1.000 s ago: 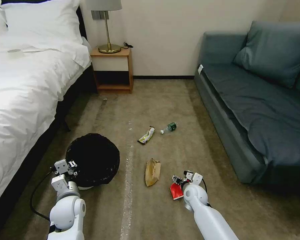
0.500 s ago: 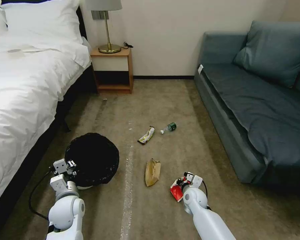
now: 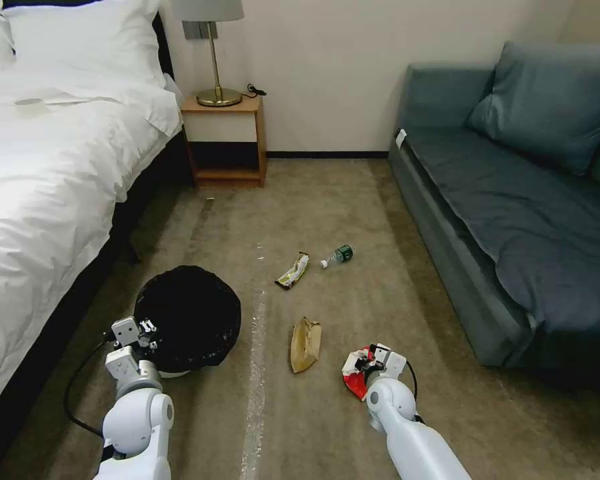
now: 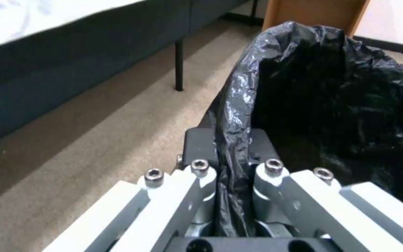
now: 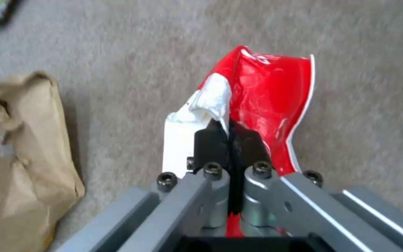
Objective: Pick up the trash bin, then pick up the garbage on the floor and place it into the trash bin.
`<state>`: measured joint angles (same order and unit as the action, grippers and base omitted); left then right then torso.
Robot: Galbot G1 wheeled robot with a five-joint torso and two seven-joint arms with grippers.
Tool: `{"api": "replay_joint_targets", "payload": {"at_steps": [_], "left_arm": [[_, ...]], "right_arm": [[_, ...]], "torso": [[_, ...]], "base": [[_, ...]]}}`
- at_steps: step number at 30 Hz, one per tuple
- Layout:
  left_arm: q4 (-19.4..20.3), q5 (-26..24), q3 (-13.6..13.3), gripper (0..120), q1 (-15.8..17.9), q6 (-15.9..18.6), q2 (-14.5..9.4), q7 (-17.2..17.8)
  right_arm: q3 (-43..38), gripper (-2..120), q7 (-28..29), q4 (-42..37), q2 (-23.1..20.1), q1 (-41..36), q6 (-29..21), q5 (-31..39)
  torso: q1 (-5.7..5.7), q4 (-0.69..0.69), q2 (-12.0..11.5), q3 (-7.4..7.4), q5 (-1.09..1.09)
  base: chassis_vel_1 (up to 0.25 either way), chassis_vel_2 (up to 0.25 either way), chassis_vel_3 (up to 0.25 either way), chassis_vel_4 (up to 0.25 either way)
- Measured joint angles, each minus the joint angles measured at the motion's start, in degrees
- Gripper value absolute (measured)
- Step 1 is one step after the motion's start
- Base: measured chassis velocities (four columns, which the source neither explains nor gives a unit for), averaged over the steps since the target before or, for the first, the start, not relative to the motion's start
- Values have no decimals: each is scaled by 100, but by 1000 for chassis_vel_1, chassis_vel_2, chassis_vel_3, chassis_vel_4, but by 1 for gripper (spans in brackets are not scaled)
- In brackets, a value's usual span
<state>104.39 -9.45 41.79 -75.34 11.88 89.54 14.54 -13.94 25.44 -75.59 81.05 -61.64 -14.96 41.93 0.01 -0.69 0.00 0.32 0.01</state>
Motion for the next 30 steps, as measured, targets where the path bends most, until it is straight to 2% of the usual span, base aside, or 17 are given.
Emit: {"api": "replay_joint_targets", "payload": {"at_steps": [6, 8, 11, 12, 14, 15, 17, 21, 23, 30], "left_arm": [[-75, -16, -88, 5, 18, -1, 13, -14], [-100, -16, -122, 5, 42, 0, 19, -16], [-107, -16, -144, 5, 53, -1, 20, -16], [-121, -29, -180, 5, 67, -1, 23, -13], [-152, -73, -240, 5, 95, 0, 25, -3], [-152, -73, -240, 5, 95, 0, 25, -3], [-172, -101, -289, 5, 135, 8, 27, -3], [-172, -130, -323, 5, 170, 30, 18, -2], [-172, -162, -356, 5, 196, 49, 3, -7], [-129, -166, -381, 5, 168, 51, 1, -26]], "right_arm": [[17, 0, -135, -658, -119, -58, 231, -477], [59, 0, -371, -1008, -203, -55, 518, -963], [106, 0, -518, -1224, -254, -44, 693, -1143], [207, 0, -711, -1561, -329, -14, 926, -1280], [476, 0, -887, -1925, -397, 70, 1277, -1315], [476, 0, -887, -1925, -397, 70, 1277, -1315], [833, 0, -1113, -2187, -385, 232, 1747, -1365], [1154, 0, -1345, -2409, -343, 362, 1952, -1333], [1648, 0, -1690, -2640, -299, 510, 2079, -1280], [2284, 0, -2101, -2527, -155, 574, 2301, -1247]], "torso": [[0, 0, 0, 0, 0], [0, 0, 0, 0, -1], [0, -1, 0, 0, 0], [0, 0, 0, 0, 0], [0, 0, 0, 0, -2], [0, 0, 0, 0, -2], [0, 0, 0, 0, -1], [0, 0, 0, 0, -1], [0, 0, 0, 0, -2], [0, 1, 0, 0, -1]], "base": [[0, 0, 0, 0], [0, 0, 0, 0], [0, 0, 0, 0], [0, 0, 0, 0], [0, 0, 0, 0], [0, 0, 0, 0], [0, 0, 0, 0], [0, 0, 0, 0], [0, 0, 0, 0], [0, 0, 0, 0]]}}
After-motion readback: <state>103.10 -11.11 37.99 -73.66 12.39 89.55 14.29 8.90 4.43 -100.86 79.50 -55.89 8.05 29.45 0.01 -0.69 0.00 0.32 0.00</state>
